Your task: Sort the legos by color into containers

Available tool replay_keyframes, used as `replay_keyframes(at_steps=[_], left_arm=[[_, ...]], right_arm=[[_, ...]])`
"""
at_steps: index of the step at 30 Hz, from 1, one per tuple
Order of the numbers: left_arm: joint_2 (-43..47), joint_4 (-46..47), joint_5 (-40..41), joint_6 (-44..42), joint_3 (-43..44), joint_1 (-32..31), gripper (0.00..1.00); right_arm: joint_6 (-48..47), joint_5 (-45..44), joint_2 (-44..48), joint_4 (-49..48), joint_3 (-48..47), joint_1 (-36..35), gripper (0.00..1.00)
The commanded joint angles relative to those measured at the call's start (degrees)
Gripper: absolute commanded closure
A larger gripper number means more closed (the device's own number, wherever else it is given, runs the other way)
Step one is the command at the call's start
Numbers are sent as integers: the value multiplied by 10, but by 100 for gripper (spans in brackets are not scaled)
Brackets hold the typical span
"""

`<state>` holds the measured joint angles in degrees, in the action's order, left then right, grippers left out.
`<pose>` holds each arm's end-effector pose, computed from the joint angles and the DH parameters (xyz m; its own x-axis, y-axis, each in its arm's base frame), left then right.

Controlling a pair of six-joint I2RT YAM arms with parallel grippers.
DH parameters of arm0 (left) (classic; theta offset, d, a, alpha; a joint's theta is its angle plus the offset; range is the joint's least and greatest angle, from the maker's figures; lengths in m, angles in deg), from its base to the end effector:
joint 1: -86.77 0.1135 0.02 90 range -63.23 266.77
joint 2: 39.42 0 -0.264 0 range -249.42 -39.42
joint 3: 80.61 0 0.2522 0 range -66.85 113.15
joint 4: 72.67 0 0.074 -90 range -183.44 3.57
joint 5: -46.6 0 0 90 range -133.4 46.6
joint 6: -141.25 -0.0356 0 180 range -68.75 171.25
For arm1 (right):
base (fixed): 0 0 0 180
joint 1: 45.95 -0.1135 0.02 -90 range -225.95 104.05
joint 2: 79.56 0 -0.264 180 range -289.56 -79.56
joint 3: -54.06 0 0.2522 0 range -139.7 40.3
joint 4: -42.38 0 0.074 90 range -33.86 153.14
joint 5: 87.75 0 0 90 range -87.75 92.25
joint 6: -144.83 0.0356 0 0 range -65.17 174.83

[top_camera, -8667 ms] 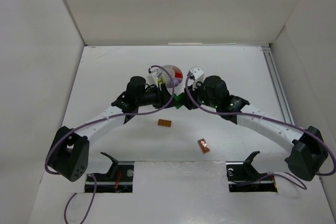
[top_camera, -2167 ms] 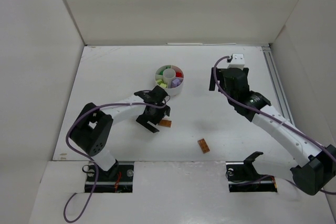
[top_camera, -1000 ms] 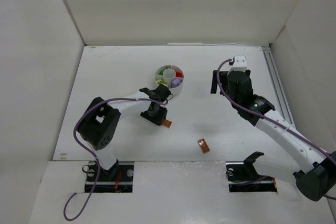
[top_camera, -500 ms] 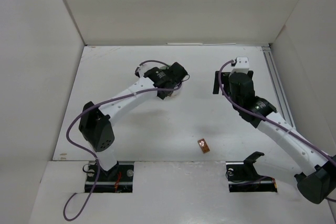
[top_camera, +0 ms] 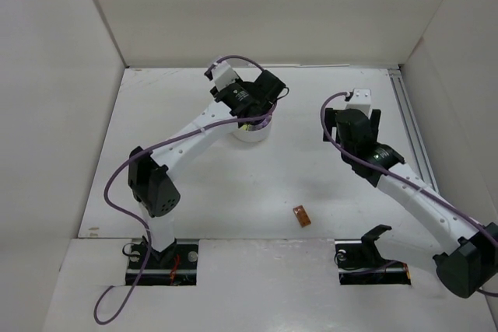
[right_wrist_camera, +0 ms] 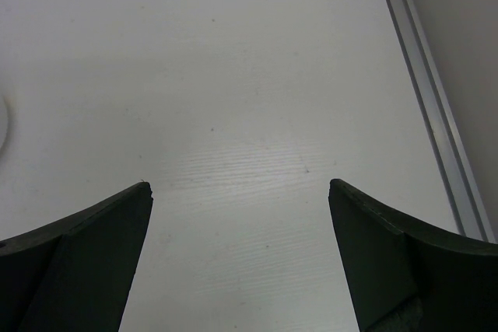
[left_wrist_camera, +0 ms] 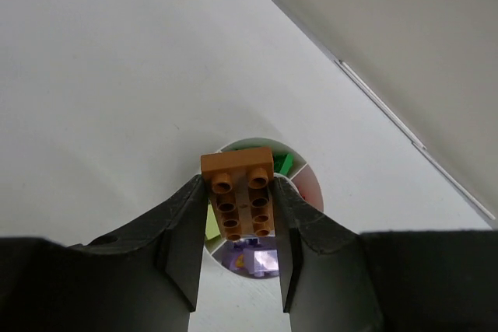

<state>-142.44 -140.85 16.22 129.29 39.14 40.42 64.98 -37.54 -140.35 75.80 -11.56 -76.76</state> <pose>0.2834 -0.2526 0.3714 -0.1068 -0.6048 -0.7892 -0.5292 0.7065 -0.4699 0.2105 0.0990 0.3167 -0.3889 -0.0742 -0.9183 0.1601 0.9761 -0.1467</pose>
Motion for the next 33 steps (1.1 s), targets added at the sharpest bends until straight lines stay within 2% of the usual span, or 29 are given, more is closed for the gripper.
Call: replay_keyframes(at_steps=[1, 2, 11, 25, 33], left_arm=[[-16, 70, 52, -106, 18, 16, 71], [-22, 101, 39, -141, 18, 22, 71], [-74, 203, 14, -243, 34, 39, 71], [-111, 247, -47, -244, 7, 44, 70], [-130, 251, -47, -220, 1, 50, 70]], right_arm=[[11, -37, -6, 15, -3, 14, 0], [19, -37, -6, 23, 3, 21, 0], [24, -30, -16, 23, 9, 75, 0], [29, 1, -21, 23, 19, 112, 0], [29, 7, -21, 23, 19, 124, 0]])
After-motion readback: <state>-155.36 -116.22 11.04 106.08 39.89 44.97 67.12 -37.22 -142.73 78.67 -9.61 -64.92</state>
